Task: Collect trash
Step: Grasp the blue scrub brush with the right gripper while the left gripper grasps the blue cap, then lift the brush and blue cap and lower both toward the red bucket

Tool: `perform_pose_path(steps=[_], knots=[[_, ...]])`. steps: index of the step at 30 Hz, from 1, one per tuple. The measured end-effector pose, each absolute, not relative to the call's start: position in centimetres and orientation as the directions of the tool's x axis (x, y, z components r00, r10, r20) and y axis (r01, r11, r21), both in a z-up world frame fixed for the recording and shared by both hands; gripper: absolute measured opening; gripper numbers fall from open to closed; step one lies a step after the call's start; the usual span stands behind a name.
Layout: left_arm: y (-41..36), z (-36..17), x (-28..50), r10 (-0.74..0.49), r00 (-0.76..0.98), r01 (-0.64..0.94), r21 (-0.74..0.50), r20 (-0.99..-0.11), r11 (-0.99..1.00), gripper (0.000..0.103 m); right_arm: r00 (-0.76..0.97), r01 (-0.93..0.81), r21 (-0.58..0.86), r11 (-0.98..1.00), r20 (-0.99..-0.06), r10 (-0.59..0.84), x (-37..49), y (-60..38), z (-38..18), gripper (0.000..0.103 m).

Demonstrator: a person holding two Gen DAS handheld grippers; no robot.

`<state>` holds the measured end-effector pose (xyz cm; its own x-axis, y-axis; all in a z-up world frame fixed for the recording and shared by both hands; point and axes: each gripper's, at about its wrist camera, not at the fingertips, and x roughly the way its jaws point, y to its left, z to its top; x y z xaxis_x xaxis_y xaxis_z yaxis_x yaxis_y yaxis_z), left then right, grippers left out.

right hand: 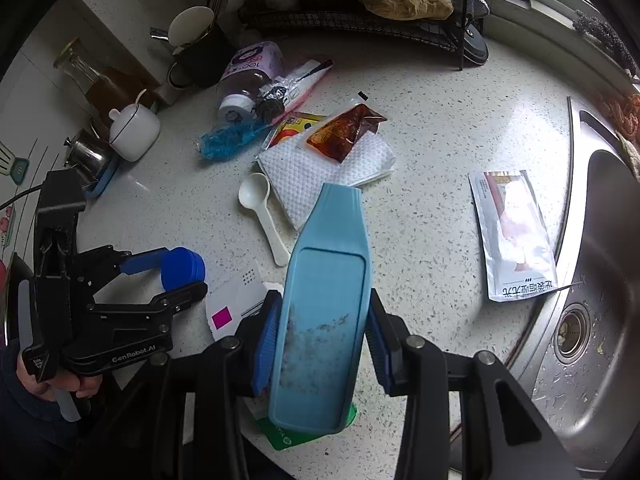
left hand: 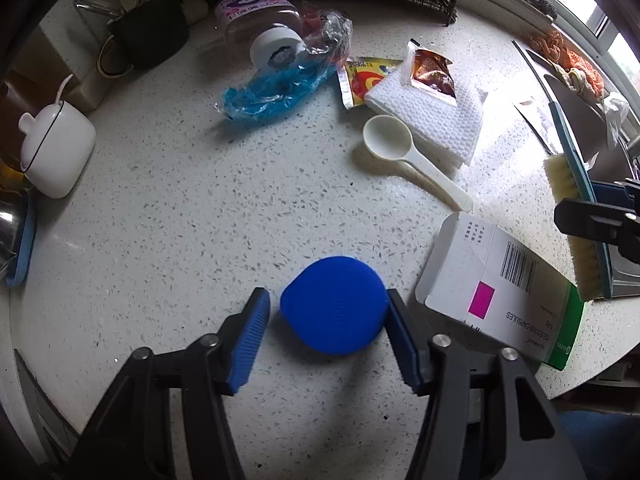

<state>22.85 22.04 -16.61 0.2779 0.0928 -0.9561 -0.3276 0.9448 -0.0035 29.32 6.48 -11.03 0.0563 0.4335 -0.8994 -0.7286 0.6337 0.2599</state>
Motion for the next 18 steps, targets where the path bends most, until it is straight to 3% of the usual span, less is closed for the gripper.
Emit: perform_pose_path(steps=[8, 18], knots=[[21.4, -15.3, 22.0, 0.124, 0.283, -0.357, 0.016, -0.951, 0.934, 0.046, 0.076, -0.734, 0.243, 0.634, -0.898, 0.433, 29.2, 6.0, -10.3, 0.038], [18.9, -8.3, 23.3, 0.165, 0.392, -0.321, 0.034, -0.905, 0.947, 0.046, 0.151, -0.702, 0.217, 0.679, -0.885, 0.440, 29.7, 3.2, -8.2, 0.038]])
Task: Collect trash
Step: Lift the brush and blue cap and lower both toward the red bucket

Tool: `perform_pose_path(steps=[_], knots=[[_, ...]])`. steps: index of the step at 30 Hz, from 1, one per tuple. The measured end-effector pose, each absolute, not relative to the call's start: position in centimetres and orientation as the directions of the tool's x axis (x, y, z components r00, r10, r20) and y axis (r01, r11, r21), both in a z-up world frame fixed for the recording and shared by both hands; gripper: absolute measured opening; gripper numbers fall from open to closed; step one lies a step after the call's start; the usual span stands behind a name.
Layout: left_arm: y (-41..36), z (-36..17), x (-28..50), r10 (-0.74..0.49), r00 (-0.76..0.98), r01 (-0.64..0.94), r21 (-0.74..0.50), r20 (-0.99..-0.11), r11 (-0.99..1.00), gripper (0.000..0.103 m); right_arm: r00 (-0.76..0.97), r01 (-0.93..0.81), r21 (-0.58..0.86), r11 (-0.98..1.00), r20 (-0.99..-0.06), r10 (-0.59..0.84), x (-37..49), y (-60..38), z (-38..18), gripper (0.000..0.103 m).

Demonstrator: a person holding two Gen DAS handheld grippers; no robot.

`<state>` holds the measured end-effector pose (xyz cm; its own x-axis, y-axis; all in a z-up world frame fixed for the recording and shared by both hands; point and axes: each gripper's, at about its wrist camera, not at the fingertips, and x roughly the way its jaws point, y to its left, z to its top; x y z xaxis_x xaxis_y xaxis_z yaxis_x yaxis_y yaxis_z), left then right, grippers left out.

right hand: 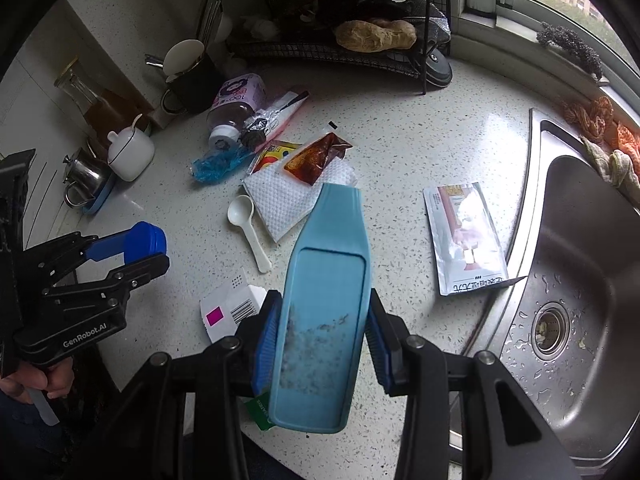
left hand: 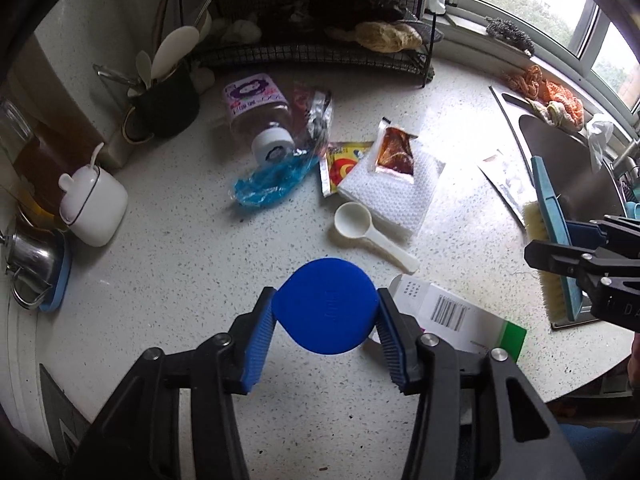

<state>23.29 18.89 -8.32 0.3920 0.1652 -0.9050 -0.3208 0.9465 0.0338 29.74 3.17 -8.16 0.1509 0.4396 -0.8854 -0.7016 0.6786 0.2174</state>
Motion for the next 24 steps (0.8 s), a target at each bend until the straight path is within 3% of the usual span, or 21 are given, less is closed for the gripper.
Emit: perform_pose_path(steps=[10, 24], knots=[[11.4, -3.3, 23.9, 0.112, 0.517, -0.168, 0.028, -0.849, 0.985, 0.046, 0.278, -0.635, 0.172, 0.753, -0.859, 0.430, 27.6, -3.8, -4.6, 0.038], [-2.3, -3.5, 20.2, 0.010, 0.553, 0.038, 0.037, -0.833, 0.999, 0.046, 0.412, -0.506, 0.182, 0.843, -0.808, 0.422, 20.3, -15.5, -4.6, 0.035]])
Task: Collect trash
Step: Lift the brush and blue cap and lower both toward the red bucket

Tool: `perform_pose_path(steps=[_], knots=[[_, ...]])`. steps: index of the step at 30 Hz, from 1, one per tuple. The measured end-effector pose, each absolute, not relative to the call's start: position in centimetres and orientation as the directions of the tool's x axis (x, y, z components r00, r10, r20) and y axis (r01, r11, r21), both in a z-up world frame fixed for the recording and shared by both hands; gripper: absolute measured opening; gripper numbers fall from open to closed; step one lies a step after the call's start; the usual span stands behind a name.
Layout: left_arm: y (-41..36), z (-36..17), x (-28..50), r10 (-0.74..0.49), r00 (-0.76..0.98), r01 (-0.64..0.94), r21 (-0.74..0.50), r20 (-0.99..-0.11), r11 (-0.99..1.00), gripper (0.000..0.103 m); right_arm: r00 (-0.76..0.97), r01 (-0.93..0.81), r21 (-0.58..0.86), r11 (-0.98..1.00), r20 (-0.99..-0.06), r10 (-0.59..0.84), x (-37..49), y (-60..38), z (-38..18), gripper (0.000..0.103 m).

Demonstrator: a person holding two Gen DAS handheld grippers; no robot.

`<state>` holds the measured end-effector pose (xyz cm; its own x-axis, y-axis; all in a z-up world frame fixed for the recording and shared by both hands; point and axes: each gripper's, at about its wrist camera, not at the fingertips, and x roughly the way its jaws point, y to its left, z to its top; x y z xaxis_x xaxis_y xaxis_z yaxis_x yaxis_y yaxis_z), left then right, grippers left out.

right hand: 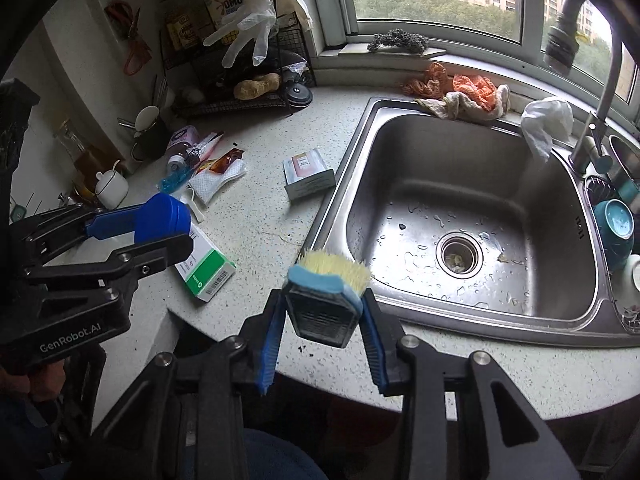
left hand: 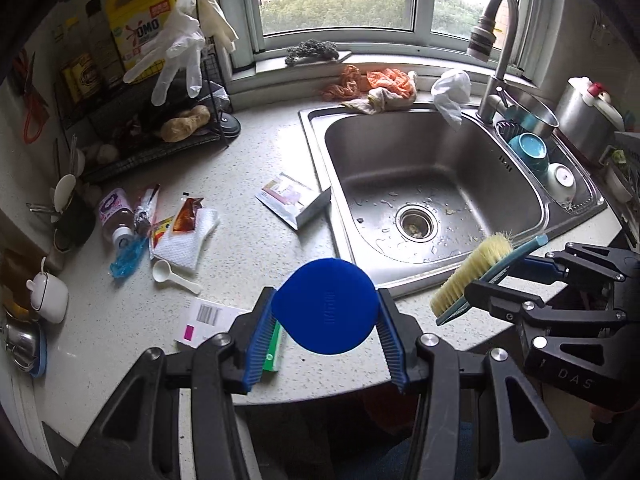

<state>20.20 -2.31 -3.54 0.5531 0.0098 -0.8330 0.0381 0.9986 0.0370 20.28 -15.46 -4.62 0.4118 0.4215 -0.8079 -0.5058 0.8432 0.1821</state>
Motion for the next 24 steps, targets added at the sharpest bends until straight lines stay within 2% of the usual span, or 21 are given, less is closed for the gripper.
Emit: perform_pose_path(steps=[9, 15, 24], knots=[[-10.1, -5.5, 14.1, -0.036, 0.530, 0.119, 0.033, -0.847, 0.992, 0.046, 0.437, -0.444, 0.186, 0.876, -0.809, 0.394, 13.0, -22.1, -5.2, 0.035], [-14.1, -7.8, 11.5, -0.060, 0.482, 0.175, 0.029, -0.874, 0.984, 0.046, 0.407, -0.361, 0.240, 0.901, -0.829, 0.384, 10.2, -26.0, -7.3, 0.035], [-17.9, -13.0, 10.7, -0.142, 0.378, 0.260, -0.043, -0.915, 0.965, 0.046, 0.360, -0.253, 0.256, 0.933, -0.870, 0.337, 8.3, -28.5, -11.6, 0.035]])
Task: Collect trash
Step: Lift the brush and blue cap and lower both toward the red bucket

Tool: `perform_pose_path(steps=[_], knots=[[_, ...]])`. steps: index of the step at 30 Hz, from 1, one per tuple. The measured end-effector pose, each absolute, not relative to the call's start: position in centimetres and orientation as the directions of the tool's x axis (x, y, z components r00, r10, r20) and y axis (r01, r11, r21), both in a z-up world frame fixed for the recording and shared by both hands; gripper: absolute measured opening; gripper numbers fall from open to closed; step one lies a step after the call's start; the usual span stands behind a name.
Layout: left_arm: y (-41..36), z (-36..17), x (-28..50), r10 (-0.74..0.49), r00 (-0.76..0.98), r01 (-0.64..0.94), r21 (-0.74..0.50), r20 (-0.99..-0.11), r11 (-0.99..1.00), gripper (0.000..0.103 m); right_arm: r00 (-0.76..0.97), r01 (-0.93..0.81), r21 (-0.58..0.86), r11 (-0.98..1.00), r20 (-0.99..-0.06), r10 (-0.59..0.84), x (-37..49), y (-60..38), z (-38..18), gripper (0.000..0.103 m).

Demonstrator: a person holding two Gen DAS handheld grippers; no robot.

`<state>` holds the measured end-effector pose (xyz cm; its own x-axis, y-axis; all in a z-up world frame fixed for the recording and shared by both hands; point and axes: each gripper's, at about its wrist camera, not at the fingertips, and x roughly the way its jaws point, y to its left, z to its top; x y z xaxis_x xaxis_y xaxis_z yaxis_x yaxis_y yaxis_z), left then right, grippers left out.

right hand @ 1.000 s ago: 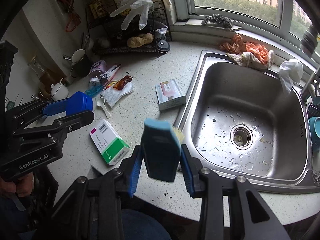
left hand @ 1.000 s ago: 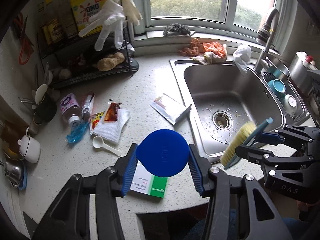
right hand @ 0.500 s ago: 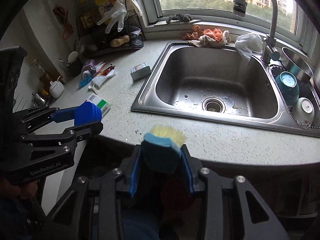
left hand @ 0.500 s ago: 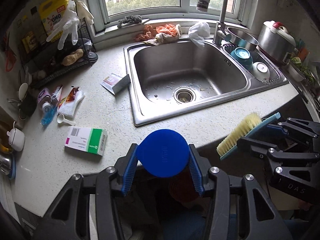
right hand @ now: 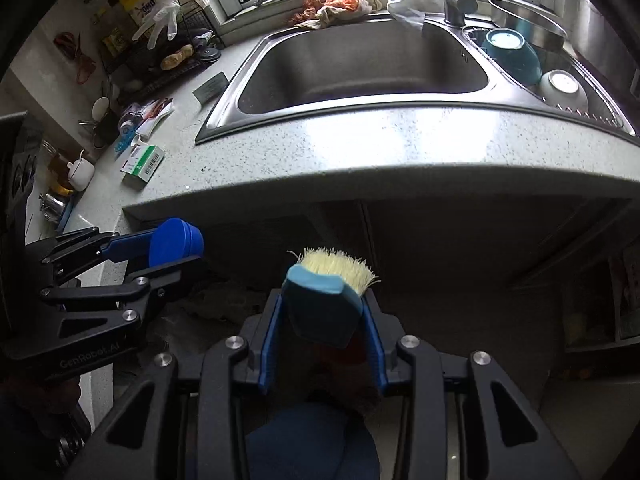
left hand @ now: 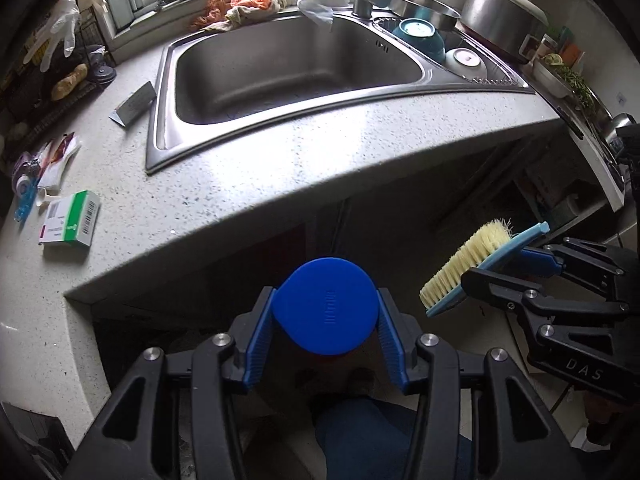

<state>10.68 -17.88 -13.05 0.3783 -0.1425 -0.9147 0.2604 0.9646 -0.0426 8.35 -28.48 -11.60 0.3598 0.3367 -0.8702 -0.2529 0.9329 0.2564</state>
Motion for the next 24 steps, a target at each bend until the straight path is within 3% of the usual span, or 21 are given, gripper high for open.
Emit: perform_pose_path(steps=[24], knots=[[-18.3, -35.2, 13.6, -0.089, 0.209, 0.252, -0.035, -0.974, 0.967, 0.047, 0.225, -0.244, 0.196, 0.950, -0.941, 0.252, 12.8, -28.9, -29.4, 0.035]])
